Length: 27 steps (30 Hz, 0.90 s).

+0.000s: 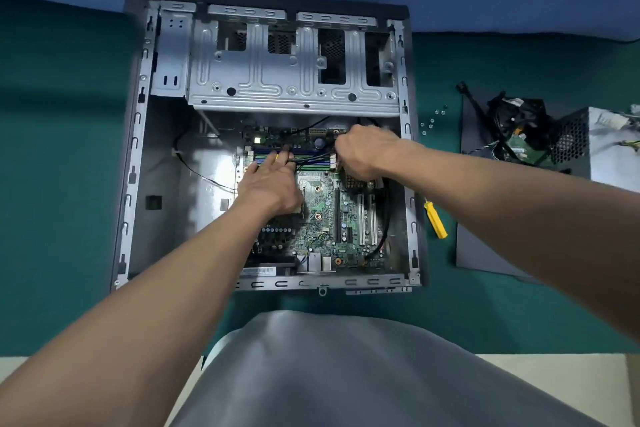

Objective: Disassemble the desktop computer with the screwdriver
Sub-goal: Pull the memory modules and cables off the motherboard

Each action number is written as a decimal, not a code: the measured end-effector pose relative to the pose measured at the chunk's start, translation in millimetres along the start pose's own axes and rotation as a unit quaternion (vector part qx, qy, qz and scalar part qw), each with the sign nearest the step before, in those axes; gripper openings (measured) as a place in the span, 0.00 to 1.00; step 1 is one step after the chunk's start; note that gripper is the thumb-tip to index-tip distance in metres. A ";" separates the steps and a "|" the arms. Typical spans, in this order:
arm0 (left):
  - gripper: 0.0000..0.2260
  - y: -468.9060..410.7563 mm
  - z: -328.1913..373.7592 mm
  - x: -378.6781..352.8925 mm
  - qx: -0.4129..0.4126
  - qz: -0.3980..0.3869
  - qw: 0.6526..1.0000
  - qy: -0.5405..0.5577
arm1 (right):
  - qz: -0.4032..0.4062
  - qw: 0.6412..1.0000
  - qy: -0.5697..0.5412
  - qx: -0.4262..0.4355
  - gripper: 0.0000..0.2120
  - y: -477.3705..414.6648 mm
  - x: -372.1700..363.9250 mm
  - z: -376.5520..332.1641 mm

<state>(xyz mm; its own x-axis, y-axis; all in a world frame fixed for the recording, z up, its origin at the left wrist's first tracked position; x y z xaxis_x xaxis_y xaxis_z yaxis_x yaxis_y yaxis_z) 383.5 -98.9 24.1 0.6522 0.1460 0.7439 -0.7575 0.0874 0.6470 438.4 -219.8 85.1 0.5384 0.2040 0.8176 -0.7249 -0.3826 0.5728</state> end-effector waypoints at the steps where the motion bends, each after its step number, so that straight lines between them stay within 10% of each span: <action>1: 0.31 0.5 0.1 0.1 -0.002 0.003 1.000 0.001 | 0.003 1.000 -0.008 -0.007 0.12 -0.4 2.4 0.9; 27: 0.32 6.9 -2.0 2.3 -0.019 0.016 0.999 0.041 | 0.004 0.997 -0.044 -0.059 0.07 -5.0 -4.4 4.3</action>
<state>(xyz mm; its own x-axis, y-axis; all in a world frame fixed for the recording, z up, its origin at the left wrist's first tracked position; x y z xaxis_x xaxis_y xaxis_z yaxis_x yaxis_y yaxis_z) 379.7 -96.0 29.9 0.6242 0.2294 0.7468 -0.7795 0.1190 0.6150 441.5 -222.7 78.5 0.5639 0.1194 0.8172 -0.7722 -0.2746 0.5730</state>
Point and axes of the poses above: each hand's wrist, its own y-axis away from the middle knuckle, its own x-axis out of the back of the hand, z = x × y, the point moved 7 cm from there along -y, towards the middle knuckle, and after that the axes turned 5 degrees about z, right-handed, at the moved point
